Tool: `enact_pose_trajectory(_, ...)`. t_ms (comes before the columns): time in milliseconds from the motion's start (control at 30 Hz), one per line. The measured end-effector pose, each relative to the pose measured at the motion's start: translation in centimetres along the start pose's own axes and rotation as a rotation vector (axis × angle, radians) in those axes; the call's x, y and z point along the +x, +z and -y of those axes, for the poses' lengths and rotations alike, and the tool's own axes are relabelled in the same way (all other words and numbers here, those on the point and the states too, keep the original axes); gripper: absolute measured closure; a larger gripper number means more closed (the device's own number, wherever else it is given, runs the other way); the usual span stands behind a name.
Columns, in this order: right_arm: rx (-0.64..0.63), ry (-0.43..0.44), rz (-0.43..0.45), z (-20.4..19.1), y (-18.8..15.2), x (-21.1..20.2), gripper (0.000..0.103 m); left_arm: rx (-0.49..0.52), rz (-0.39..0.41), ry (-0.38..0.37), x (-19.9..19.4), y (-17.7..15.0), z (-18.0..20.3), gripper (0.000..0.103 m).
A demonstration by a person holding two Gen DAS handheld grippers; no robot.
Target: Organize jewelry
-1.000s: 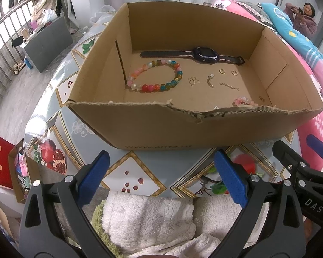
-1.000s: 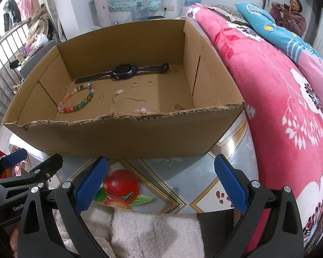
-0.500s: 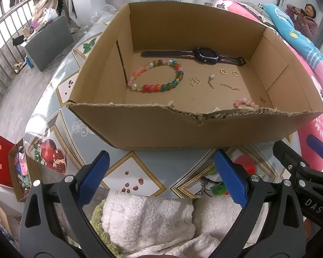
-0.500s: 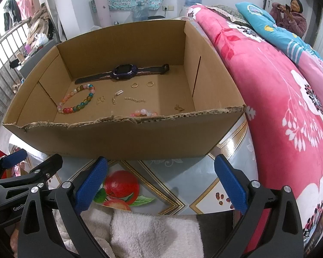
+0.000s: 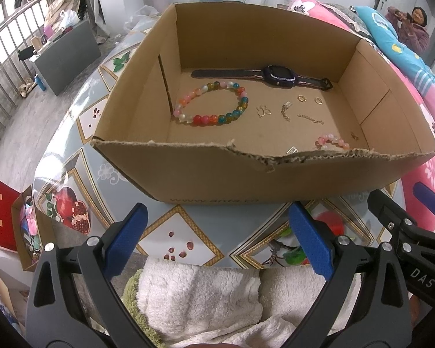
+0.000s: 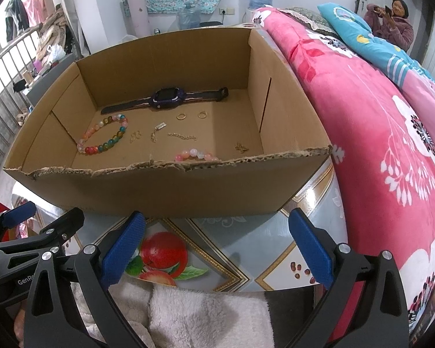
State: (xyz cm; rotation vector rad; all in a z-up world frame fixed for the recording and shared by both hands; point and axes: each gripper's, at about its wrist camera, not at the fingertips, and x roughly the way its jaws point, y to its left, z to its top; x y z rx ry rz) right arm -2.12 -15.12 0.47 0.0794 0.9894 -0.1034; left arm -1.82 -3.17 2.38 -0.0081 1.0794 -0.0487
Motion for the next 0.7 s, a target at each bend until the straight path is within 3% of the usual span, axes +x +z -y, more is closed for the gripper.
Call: enact_pose_trajectory(700, 0.0, -0.001, 0.0, -0.06, 0.05, 0.01, 0.006, -0.001, 0.003, 0.003, 0.02, -0.03, 0.06, 0.009)
